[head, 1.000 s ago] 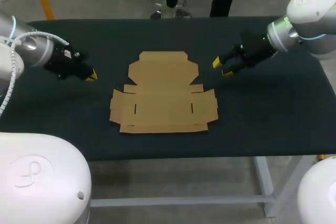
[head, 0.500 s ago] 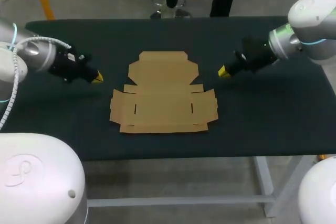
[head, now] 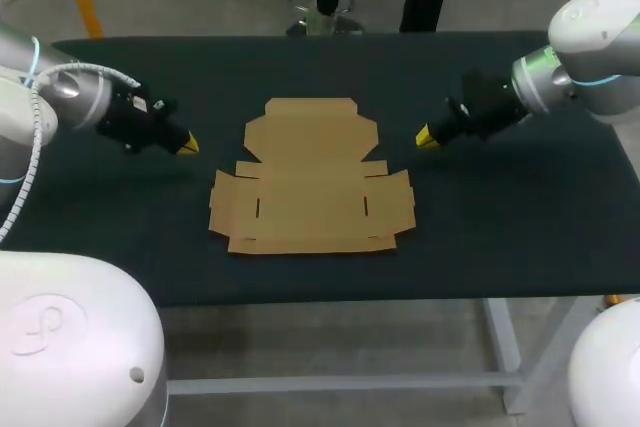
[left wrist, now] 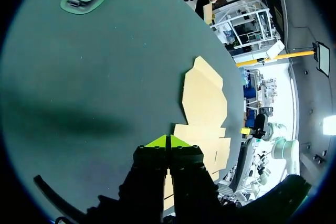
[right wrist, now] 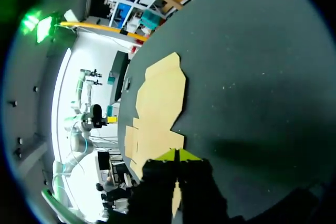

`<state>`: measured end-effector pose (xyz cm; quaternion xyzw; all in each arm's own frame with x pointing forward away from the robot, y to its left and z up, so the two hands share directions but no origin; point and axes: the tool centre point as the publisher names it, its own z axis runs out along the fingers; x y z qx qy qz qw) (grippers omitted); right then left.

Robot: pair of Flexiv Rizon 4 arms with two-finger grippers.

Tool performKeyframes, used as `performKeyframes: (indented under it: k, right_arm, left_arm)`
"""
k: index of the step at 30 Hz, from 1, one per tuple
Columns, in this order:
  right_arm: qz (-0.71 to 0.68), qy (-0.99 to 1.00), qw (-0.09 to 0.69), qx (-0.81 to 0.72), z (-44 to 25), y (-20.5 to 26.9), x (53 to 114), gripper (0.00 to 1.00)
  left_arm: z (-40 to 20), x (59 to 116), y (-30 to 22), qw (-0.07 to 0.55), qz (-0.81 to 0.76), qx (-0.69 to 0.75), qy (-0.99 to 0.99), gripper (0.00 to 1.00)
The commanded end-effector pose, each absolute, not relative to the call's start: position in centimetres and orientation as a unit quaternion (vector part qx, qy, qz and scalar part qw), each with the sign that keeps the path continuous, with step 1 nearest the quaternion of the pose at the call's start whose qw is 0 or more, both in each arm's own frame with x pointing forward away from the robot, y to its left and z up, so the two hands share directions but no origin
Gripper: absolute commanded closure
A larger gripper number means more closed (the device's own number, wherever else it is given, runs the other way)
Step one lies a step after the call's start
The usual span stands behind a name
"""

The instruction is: Assemble the packaging by folding the flat box into shape, placing the metal phone stand inside, and closing the box properly

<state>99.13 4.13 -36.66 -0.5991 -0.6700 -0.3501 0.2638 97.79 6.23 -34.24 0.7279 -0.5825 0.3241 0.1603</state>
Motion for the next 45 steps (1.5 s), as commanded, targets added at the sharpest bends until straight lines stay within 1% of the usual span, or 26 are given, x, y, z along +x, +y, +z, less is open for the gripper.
performKeyframes:
  k: [1,11,14,28,45]
  right_arm:
    - [-0.358,-0.677,0.256,-0.590,-37.6,4.6,99.4,1.00]
    - [-0.356,-0.682,0.247,-0.590,-38.3,5.5,99.2,1.00]
    - [-0.350,-0.681,0.248,-0.593,-38.7,5.8,99.4,1.00]
    - [-0.336,-0.678,0.266,-0.598,-39.7,6.4,99.5,1.00]
    - [-0.323,-0.675,0.282,-0.600,-40.8,7.0,99.6,1.00]
  left_arm:
    - [-35.2,97.9,5.5,0.149,0.341,0.715,-0.592,1.00]
    - [-36.5,97.7,4.5,0.114,0.357,0.666,-0.645,1.00]
    - [-36.9,98.0,4.3,0.115,0.352,0.662,-0.651,1.00]
    - [-38.5,99.9,3.7,0.186,0.283,0.636,-0.694,1.00]
    - [-39.3,100.2,3.9,0.227,0.258,0.588,-0.732,1.00]
